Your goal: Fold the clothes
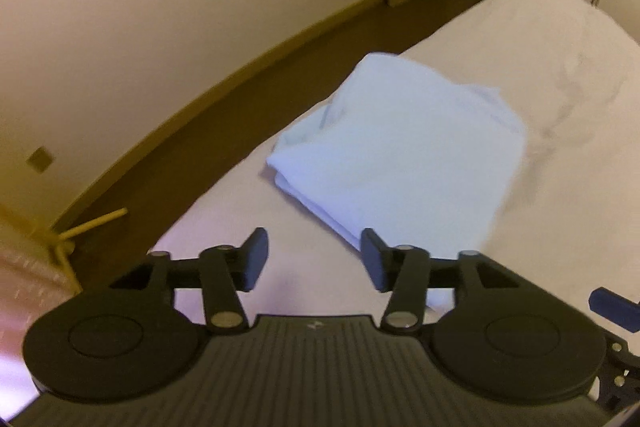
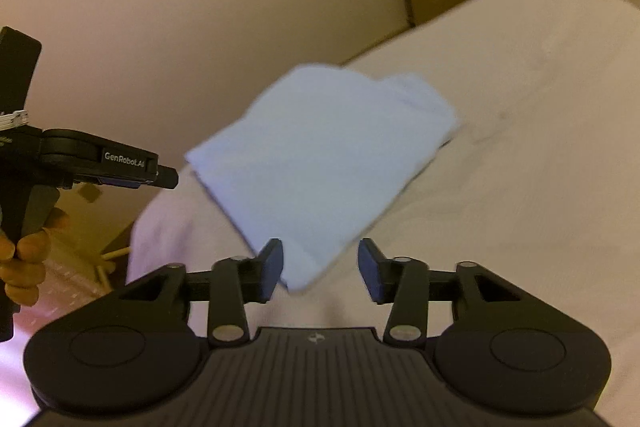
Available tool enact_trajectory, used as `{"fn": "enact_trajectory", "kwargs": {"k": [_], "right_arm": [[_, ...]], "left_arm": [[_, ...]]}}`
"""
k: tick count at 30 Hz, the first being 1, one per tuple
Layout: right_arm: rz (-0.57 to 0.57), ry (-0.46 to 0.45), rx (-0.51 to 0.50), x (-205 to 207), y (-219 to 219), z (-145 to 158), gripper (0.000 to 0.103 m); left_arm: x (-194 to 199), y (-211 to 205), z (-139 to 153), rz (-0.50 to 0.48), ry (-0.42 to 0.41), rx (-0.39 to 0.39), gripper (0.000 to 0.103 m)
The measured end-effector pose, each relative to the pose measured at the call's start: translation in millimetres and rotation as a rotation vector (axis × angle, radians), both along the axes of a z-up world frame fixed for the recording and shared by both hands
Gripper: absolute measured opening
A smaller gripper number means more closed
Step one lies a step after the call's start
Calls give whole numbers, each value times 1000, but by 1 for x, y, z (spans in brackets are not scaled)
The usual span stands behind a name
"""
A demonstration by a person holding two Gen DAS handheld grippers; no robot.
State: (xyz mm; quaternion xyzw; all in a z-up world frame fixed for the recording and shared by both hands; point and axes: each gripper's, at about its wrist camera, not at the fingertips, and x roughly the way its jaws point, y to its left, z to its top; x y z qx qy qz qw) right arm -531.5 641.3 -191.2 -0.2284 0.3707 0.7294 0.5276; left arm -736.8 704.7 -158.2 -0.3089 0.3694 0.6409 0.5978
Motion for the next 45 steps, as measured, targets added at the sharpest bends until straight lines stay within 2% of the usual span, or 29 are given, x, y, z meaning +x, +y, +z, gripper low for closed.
{"fn": "enact_trajectory", "kwargs": {"k": [1, 5, 7, 9, 11, 13, 15, 16, 18, 23, 31, 36, 39, 45], "right_arm": [[6, -10, 5, 12, -14, 13, 47], [23, -4, 28, 49, -68, 60, 57], [25, -2, 48, 63, -86, 81, 66], [26, 0, 68, 76, -104, 102, 72], [32, 14, 79, 85, -116, 119, 78], [41, 13, 85, 91, -125, 134, 88], [49, 10, 95, 95, -133, 145, 90], [53, 8, 101, 95, -136, 150, 95], [59, 0, 114, 95, -141, 157, 101], [68, -50, 135, 89, -150, 164, 101], [72, -151, 164, 74, -157, 149, 101], [87, -146, 148, 70, -153, 143, 101], [99, -146, 127, 65, -144, 139, 101], [106, -155, 65, 60, -119, 126, 101]], "left_arm": [[11, -18, 15, 12, 4, 11, 60], [51, -89, 71, 42, -18, 68, 76], [63, -116, 93, 57, -42, 92, 91], [74, -138, 112, 73, -54, 116, 101], [82, -156, 127, 92, -47, 138, 102], [87, -172, 139, 108, -33, 158, 102], [90, -188, 149, 122, -21, 177, 102], [90, -195, 152, 128, -24, 184, 102], [89, -208, 154, 144, -30, 190, 102], [87, -235, 153, 186, -58, 165, 102], [81, -261, 139, 224, -121, 124, 102], [77, -259, 131, 243, -107, 101, 102], [73, -252, 126, 247, -135, 82, 102], [70, -223, 110, 232, -151, 38, 102]]}}
